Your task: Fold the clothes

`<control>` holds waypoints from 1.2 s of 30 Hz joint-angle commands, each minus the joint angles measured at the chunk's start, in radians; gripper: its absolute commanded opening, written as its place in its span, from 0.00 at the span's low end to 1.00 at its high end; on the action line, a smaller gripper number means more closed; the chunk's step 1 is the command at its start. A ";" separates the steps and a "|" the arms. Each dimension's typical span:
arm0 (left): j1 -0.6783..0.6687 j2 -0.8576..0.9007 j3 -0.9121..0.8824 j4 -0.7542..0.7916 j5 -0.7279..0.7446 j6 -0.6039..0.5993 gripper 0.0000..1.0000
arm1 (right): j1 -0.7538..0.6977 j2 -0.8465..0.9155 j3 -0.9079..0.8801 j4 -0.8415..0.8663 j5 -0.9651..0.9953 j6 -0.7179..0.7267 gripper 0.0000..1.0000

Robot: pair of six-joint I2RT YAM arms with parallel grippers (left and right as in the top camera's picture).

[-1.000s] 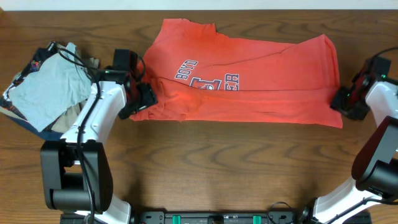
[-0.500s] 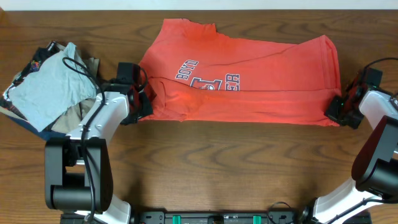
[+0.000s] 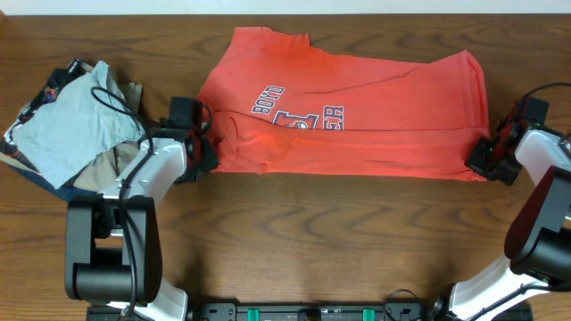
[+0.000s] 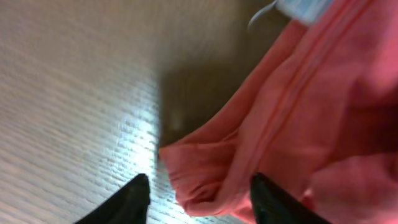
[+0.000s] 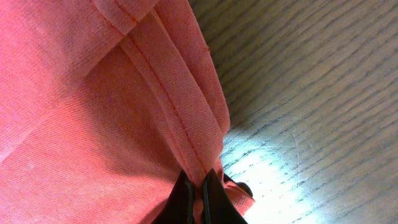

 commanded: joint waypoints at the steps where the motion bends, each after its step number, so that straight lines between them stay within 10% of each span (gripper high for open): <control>1: 0.005 0.013 -0.026 0.019 -0.015 0.001 0.55 | -0.005 0.007 -0.024 -0.017 0.031 0.000 0.01; 13: 0.022 0.013 -0.032 0.007 -0.015 0.057 0.06 | -0.007 0.007 -0.024 -0.072 0.166 0.023 0.01; 28: 0.070 0.010 -0.032 -0.330 0.017 0.042 0.06 | -0.045 0.006 -0.024 -0.151 0.164 0.035 0.01; 31: 0.070 -0.002 -0.019 -0.331 0.019 0.044 0.22 | -0.046 -0.003 -0.023 -0.166 0.156 0.050 0.02; 36: 0.070 -0.071 0.048 -0.366 0.020 0.071 0.29 | -0.046 -0.061 -0.009 -0.165 0.100 0.048 0.28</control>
